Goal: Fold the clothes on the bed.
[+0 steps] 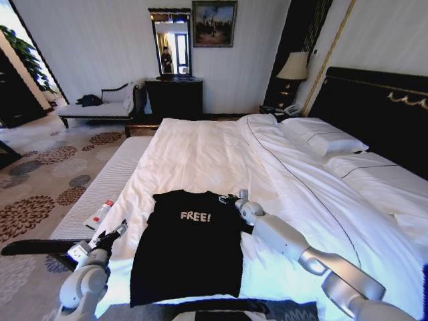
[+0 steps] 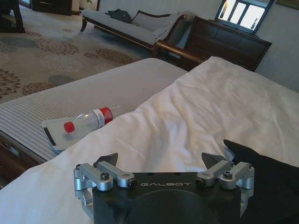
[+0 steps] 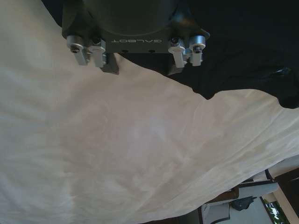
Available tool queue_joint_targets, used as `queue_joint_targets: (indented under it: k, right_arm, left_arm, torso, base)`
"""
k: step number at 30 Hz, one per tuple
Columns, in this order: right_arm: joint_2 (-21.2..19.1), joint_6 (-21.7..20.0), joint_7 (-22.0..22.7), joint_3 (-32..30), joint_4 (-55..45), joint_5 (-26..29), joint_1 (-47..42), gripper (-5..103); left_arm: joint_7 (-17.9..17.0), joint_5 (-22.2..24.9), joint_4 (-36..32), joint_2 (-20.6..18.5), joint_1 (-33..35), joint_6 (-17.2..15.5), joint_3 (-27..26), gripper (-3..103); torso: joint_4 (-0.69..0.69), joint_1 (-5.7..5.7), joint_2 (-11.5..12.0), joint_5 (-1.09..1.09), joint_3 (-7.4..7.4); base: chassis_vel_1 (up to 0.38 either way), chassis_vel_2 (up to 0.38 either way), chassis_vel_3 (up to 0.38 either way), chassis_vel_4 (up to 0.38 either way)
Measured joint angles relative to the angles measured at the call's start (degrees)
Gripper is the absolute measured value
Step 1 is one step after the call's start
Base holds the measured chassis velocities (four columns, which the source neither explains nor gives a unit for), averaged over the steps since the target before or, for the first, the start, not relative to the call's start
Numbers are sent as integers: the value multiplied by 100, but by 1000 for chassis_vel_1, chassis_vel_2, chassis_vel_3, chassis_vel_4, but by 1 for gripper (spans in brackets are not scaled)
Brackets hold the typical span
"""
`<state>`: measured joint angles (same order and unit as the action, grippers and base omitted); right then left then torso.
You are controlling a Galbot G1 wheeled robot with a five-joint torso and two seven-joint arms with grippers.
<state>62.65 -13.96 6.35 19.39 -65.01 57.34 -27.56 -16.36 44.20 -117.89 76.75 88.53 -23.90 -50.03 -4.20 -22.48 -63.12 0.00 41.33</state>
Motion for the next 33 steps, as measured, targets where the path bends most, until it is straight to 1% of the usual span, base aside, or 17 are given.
queue_joint_targets:
  k: [2,3,6,7,9,10,11,12,16,23,25,26,27,28,30,31,33]
  right_arm:
    - [-11,1,0,-5,-12,0,-9,52]
    - [-24,3,-6,-9,-22,0,-17,52]
    - [-66,24,-42,-21,-47,-4,-41,37]
    - [-66,24,-42,-21,-47,-4,-41,37]
    - [-106,51,-100,-28,-79,-5,-59,26]
    - [-120,72,-129,-31,-90,-5,-66,26]
    - [-137,101,-168,-35,-97,-5,-70,20]
    - [-137,101,-168,-35,-97,-5,-70,20]
    - [-202,207,-351,-62,-123,-5,-74,2]
    - [-243,196,-444,-118,-177,42,27,-1]
    - [-272,54,-453,-112,-264,174,56,9]
    - [-272,54,-453,-112,-264,174,56,9]
    - [-290,-25,-529,-104,-291,190,69,15]
    - [-303,-61,-640,-94,-289,164,81,15]
    - [-320,-106,-1032,-65,-181,-49,128,25]
    - [-320,-106,-1032,-65,-181,-49,128,25]
    - [-315,-131,-1348,-47,-1,-219,171,37]
  left_arm:
    - [-1,0,-10,4,3,0,-1,100]
    - [-1,-1,-17,5,5,0,-1,100]
    - [-3,-8,-20,10,8,0,-2,100]
    - [-3,-8,-20,10,8,0,-2,100]
    - [-4,-20,-20,25,9,0,5,100]
    - [-5,-28,-20,32,9,0,10,100]
    - [-5,-38,-20,43,9,0,16,100]
    - [-5,-38,-20,43,9,0,16,100]
    - [-5,-62,-20,60,13,0,31,100]
    - [-5,-80,-14,49,20,1,29,100]
    - [-5,-90,-8,56,19,2,32,100]
    - [-5,-90,-8,56,19,2,32,100]
    - [-5,-94,-5,59,19,3,33,100]
    - [-5,-96,-3,61,18,4,33,100]
    - [-5,-98,-2,60,19,5,32,100]
    - [-5,-98,-2,60,19,5,32,100]
    - [-5,-98,-2,48,27,7,20,100]
  torso:
    - [0,0,0,0,0]
    - [0,0,0,0,0]
    - [0,0,0,0,0]
    - [0,0,0,0,0]
    - [0,0,0,0,0]
    - [0,0,0,0,0]
    - [0,0,0,0,0]
    - [0,0,0,0,0]
    - [0,0,0,0,0]
    - [0,0,0,0,0]
    - [0,0,0,0,0]
    - [0,0,0,0,0]
    - [0,0,0,0,0]
    - [0,0,0,0,0]
    - [0,0,0,0,0]
    - [0,0,0,0,0]
    - [0,0,0,0,0]
  base:
    - [0,0,0,0]
    - [0,0,0,0]
    - [0,0,0,0]
    - [0,0,0,0]
    - [0,0,0,0]
    - [0,0,0,0]
    - [0,0,0,0]
    - [0,0,0,0]
    - [0,0,0,0]
    - [0,0,0,0]
    - [0,0,0,0]
    - [0,0,0,0]
    - [0,0,0,0]
    - [0,0,0,0]
    - [0,0,0,0]
    - [0,0,0,0]
    - [0,0,0,0]
